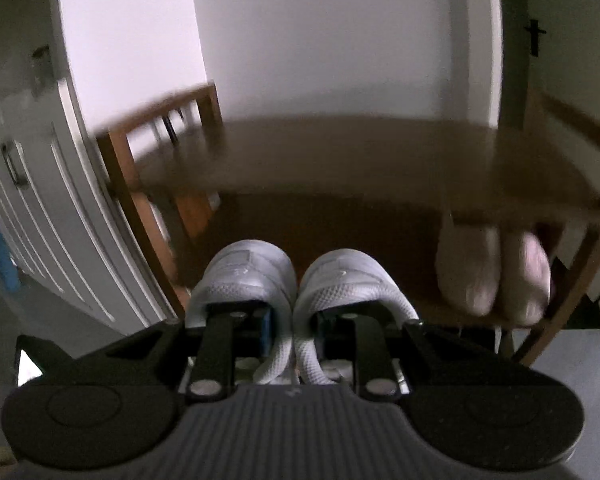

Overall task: Organize scattered shoes
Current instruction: 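Lift the white sneakers with the right gripper up to the wooden shoe rack, then set the white sneakers on the rack's top shelf and open the right gripper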

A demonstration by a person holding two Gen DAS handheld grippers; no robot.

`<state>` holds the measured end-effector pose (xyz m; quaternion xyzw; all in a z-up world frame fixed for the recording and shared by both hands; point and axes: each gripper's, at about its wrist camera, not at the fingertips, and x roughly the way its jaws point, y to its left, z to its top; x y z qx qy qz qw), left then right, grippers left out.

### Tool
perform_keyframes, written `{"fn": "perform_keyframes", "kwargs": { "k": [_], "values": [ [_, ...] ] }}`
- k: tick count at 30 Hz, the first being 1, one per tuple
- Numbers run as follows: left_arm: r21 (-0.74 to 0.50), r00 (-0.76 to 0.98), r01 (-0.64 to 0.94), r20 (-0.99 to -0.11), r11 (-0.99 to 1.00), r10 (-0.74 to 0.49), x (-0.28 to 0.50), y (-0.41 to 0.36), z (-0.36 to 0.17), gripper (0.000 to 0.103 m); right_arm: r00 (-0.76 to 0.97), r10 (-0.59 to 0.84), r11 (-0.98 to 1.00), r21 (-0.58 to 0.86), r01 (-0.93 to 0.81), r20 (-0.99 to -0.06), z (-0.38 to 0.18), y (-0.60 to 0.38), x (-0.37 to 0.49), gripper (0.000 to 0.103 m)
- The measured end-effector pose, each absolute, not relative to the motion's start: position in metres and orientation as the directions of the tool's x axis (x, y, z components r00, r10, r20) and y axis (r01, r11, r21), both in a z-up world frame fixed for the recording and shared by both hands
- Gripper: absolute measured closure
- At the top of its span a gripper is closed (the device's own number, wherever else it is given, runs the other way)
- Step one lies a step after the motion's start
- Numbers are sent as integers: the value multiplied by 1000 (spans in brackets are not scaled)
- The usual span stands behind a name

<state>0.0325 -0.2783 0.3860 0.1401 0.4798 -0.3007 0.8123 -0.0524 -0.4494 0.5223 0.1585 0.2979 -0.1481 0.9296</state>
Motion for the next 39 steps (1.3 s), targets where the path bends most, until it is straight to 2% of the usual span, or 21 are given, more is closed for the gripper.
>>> {"fn": "perform_keyframes", "kwargs": {
  "k": [1,3,8,10,14,16,18,21,25,26,27,29,33,37,38,39],
  "values": [
    [-52,357,622,-869,781,-343,37,-277,404,22,777,-162,912,208,353,-608,558,-450,-34,80],
    [-26,367,615,-875,788,-315,56,-270,446,22,776,-152,916,208,343,-612,588,-449,-12,80],
    [36,375,643,-886,765,-273,114,-258,485,22,745,-116,865,302,400,-657,635,-451,84,80],
    [56,368,660,-893,749,-257,141,-256,488,22,734,-114,849,318,422,-670,636,-452,105,80],
    [81,357,680,-905,729,-233,195,-258,482,22,650,-110,799,322,508,-752,613,-455,186,80],
    [77,346,690,-908,720,-235,218,-261,479,22,580,-146,768,278,577,-802,591,-460,232,80],
    [54,333,691,-909,721,-251,243,-265,480,22,555,-184,769,233,596,-811,586,-463,255,80],
    [29,329,691,-902,722,-278,266,-272,488,22,490,-179,753,202,627,-853,578,-474,292,79],
    [-6,314,690,-899,724,-306,286,-278,488,22,410,-175,745,152,650,-895,565,-479,328,75],
    [-24,299,688,-902,726,-313,292,-280,487,22,408,-177,744,149,651,-896,564,-479,329,68],
    [-37,288,686,-904,727,-317,296,-282,486,22,420,-213,746,131,653,-882,567,-476,330,50],
    [-47,283,684,-903,728,-324,302,-285,485,22,436,-254,747,111,655,-863,571,-473,330,28],
    [-58,283,681,-899,730,-334,309,-289,488,22,573,-351,813,63,579,-741,601,-452,308,26],
    [-66,287,681,-892,729,-350,309,-291,494,22,714,-364,821,157,549,-598,630,-438,241,26],
    [-61,300,681,-886,730,-354,306,-290,497,22,722,-362,822,164,546,-589,631,-438,237,25],
    [-62,314,677,-877,733,-364,302,-288,499,22,774,-360,829,202,521,-521,638,-430,197,23]
  ]
}}
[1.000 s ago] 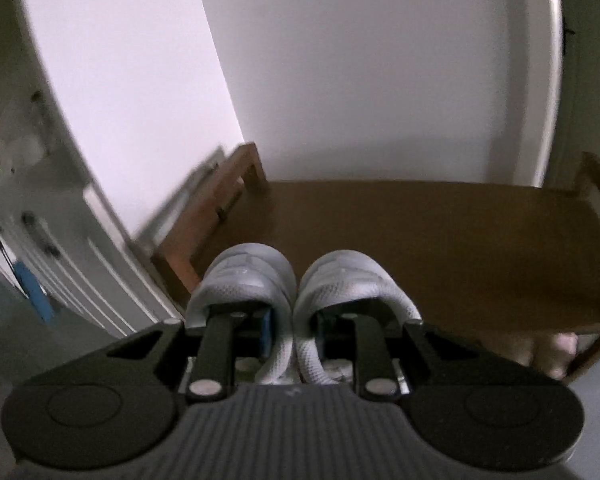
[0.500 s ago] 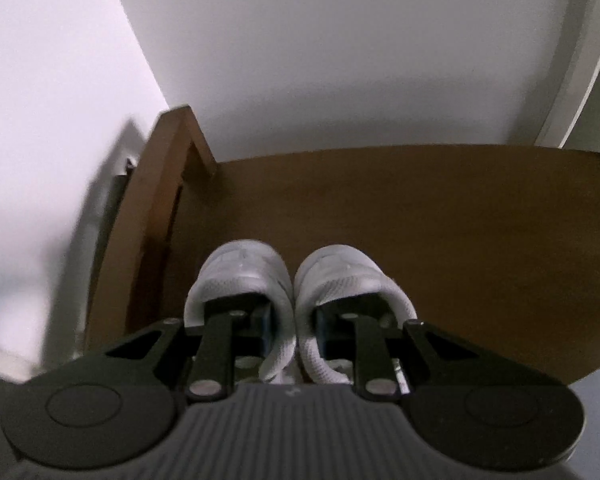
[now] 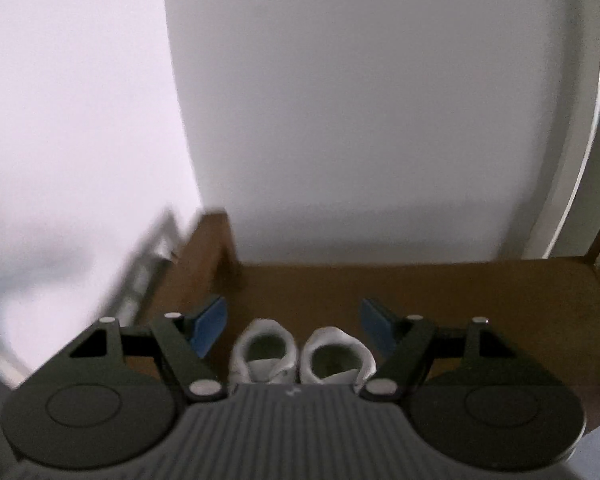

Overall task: Organize scattered shoes
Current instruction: 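Set the white sneakers on the rack's top shelf and open the right gripper, then lower the right gripper to the grey-green sneakers and grasp both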

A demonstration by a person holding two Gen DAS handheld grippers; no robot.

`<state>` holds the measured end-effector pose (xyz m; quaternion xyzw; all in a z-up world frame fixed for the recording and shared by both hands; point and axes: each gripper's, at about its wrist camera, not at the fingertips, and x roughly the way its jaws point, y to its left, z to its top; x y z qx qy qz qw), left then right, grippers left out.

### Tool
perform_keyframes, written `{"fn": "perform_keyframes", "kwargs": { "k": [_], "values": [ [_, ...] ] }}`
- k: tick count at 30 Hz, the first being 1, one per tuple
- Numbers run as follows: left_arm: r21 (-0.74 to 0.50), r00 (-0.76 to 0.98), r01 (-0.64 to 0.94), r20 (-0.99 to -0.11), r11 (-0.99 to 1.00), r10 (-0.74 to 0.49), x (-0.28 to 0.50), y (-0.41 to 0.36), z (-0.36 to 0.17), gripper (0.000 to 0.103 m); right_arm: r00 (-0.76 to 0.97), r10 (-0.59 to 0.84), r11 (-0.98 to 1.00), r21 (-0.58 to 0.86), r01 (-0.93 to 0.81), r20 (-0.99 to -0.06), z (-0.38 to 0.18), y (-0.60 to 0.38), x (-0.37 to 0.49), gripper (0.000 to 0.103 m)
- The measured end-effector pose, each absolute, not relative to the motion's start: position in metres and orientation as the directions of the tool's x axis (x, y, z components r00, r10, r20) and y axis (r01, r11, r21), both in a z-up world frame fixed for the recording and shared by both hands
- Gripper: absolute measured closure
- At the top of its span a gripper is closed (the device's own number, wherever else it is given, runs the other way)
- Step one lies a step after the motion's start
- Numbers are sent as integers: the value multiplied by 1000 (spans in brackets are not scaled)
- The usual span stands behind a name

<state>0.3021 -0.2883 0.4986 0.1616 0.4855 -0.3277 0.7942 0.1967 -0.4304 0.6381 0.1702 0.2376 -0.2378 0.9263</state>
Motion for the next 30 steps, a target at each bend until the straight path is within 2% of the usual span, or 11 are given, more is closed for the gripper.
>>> {"fn": "perform_keyframes", "kwargs": {
  "k": [3,5,7,11,17,20,23,25,26,28,30],
  "values": [
    [-90,335,649,-857,755,-390,290,-279,499,22,832,-401,839,212,502,-385,641,-410,115,10],
    [-146,331,598,-851,788,-408,266,-269,492,22,838,-429,838,197,509,-338,637,-400,89,8],
    [-177,322,555,-855,813,-407,241,-253,490,22,809,-475,812,180,555,-347,619,-381,26,8],
    [-169,299,485,-890,858,-344,188,-238,457,22,782,-431,781,249,573,-451,582,-372,-39,8],
    [-18,274,438,-950,899,-152,82,-239,353,22,641,-373,784,142,605,-671,471,-355,-145,8],
    [59,278,406,-959,912,-62,38,-237,291,22,588,-341,806,95,584,-733,404,-347,-174,8],
    [111,258,390,-966,914,8,7,-228,229,22,557,-314,818,79,570,-769,346,-339,-178,9],
    [121,242,382,-970,916,27,-2,-219,206,22,529,-301,828,58,558,-793,281,-327,-192,10],
    [125,230,377,-972,918,38,-6,-216,186,22,530,-301,829,57,557,-793,283,-326,-202,11],
    [145,232,378,-971,914,58,-11,-214,153,22,539,-308,844,37,535,-784,221,-315,-199,12],
    [190,270,395,-959,899,84,-10,-215,122,22,539,-319,845,23,534,-779,193,-313,-194,13]
  ]
}}
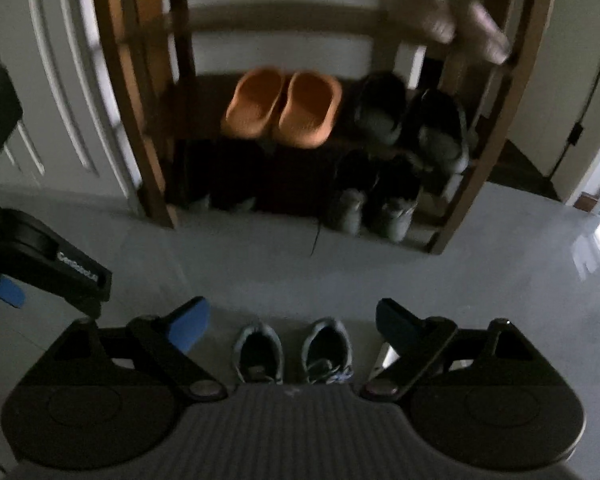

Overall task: Organize scattered shoes
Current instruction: 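Lower the right gripper to the grey-green sneakers and grasp both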

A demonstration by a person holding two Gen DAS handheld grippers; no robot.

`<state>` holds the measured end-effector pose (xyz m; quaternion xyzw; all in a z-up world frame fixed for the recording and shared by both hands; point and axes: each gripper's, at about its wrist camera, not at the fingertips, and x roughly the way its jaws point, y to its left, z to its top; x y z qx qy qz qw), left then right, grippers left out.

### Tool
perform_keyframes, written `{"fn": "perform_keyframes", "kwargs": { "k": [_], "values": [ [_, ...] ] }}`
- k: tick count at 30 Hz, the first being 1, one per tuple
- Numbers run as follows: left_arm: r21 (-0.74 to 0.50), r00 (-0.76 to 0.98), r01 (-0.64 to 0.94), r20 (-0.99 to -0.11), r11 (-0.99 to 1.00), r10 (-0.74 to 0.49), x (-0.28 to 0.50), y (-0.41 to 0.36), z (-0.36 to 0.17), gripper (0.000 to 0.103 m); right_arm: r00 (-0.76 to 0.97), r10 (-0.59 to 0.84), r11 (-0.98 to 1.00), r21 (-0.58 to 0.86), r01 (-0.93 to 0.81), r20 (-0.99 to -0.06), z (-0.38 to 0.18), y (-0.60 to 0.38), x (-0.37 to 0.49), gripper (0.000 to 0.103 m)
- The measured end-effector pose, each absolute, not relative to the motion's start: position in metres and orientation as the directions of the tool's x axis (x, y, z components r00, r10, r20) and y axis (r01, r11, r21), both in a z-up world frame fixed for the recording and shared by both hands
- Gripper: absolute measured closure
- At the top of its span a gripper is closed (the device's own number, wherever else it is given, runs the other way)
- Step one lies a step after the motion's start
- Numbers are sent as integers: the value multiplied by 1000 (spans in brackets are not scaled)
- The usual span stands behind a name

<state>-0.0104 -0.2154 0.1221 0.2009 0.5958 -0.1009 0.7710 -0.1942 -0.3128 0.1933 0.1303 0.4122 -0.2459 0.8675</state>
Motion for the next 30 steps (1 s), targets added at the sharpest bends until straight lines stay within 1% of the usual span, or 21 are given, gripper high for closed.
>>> {"fn": "perform_keyframes", "kwargs": {
  "k": [3,5,8,12,15,19,23,29,30],
  "values": [
    [245,321,409,-940,879,113,-6,-218,87,22,524,-338,843,-3,538,-782,123,-312,-179,13],
    [260,326,409,-937,875,126,-3,-220,66,22,513,-359,848,-44,528,-780,78,-317,-162,13],
    [260,324,389,-937,884,133,6,-226,35,22,500,-360,859,-71,507,-788,32,-324,-143,12],
    [262,317,371,-937,891,144,14,-240,8,22,471,-322,878,-73,473,-821,-16,-331,-126,12],
    [255,293,368,-944,894,149,17,-251,-17,22,450,-311,876,-69,476,-837,-34,-335,-120,12],
    [221,236,402,-963,889,133,17,-264,-45,22,403,-319,865,-90,494,-858,-53,-339,-112,12],
    [200,221,437,-969,877,111,15,-269,-56,22,345,-285,860,-80,504,-894,-68,-346,-104,12],
    [213,220,478,-968,852,119,20,-271,-65,22,255,-249,860,-92,501,-935,-93,-352,-87,12],
    [213,218,480,-969,851,119,22,-271,-65,22,241,-247,860,-98,501,-939,-97,-353,-84,20]
  ]
}}
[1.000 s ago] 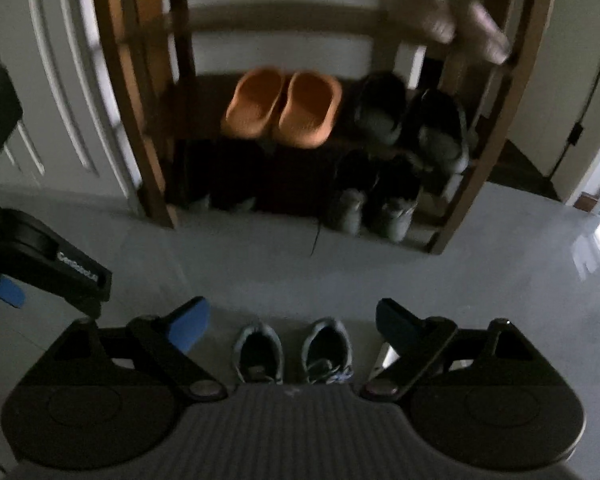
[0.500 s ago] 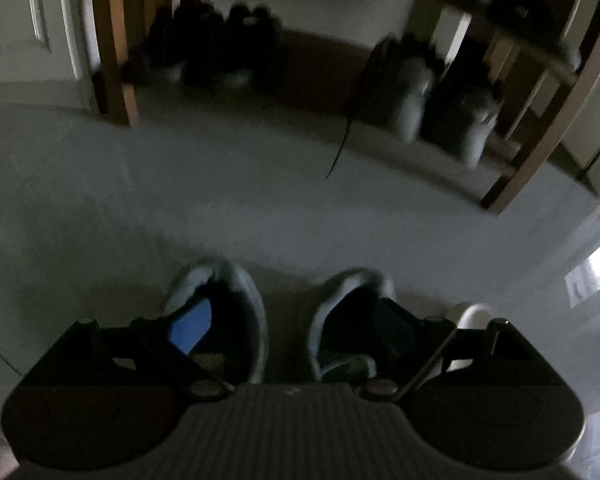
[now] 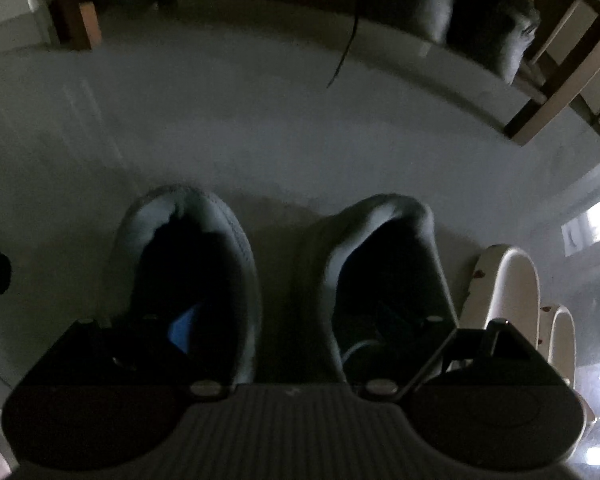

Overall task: Organize scattered shoes
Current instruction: 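Lower the right gripper to the grey-green sneakers and grasp both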

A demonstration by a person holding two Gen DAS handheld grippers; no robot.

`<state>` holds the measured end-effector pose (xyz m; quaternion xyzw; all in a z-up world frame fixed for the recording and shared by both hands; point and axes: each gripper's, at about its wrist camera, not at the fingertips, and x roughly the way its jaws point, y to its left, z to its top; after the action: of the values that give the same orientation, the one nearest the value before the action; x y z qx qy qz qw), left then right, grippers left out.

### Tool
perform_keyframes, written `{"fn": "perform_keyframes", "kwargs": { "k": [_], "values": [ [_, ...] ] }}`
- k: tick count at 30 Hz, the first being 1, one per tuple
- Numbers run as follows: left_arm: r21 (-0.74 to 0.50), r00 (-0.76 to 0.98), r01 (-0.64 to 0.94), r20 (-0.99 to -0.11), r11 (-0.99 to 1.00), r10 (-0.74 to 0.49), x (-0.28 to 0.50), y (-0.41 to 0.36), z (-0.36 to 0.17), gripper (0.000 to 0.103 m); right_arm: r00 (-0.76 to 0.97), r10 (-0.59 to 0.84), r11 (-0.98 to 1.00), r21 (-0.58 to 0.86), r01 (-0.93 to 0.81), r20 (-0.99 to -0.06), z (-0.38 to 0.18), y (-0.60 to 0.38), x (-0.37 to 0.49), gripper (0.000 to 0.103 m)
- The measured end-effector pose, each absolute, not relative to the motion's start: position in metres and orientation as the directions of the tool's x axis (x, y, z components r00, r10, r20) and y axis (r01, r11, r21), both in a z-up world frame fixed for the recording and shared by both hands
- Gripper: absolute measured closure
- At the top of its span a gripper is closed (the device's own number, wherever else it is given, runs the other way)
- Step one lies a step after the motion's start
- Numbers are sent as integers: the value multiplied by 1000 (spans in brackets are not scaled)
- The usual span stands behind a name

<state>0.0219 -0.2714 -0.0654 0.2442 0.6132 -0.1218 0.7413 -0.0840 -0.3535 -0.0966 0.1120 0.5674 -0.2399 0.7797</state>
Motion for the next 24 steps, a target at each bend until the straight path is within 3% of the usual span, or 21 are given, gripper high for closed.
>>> {"fn": "perform_keyframes", "kwargs": {
  "k": [4,5,6,19,24],
  "values": [
    [229,237,504,-964,833,122,22,-275,-64,22,250,-162,846,-4,532,-954,-103,-362,-69,50],
    [233,241,508,-963,829,123,22,-275,-65,22,251,-164,848,-6,530,-954,-100,-361,-68,66],
    [234,242,509,-962,828,123,23,-276,-68,22,265,-160,849,5,528,-951,-96,-360,-70,72],
    [113,152,684,-988,721,10,-3,-283,-43,22,308,-136,812,72,579,-942,-63,-359,-108,74],
    [142,168,724,-985,675,27,-9,-281,-20,22,286,-137,802,64,594,-948,-53,-359,-112,75]
  ]
}}
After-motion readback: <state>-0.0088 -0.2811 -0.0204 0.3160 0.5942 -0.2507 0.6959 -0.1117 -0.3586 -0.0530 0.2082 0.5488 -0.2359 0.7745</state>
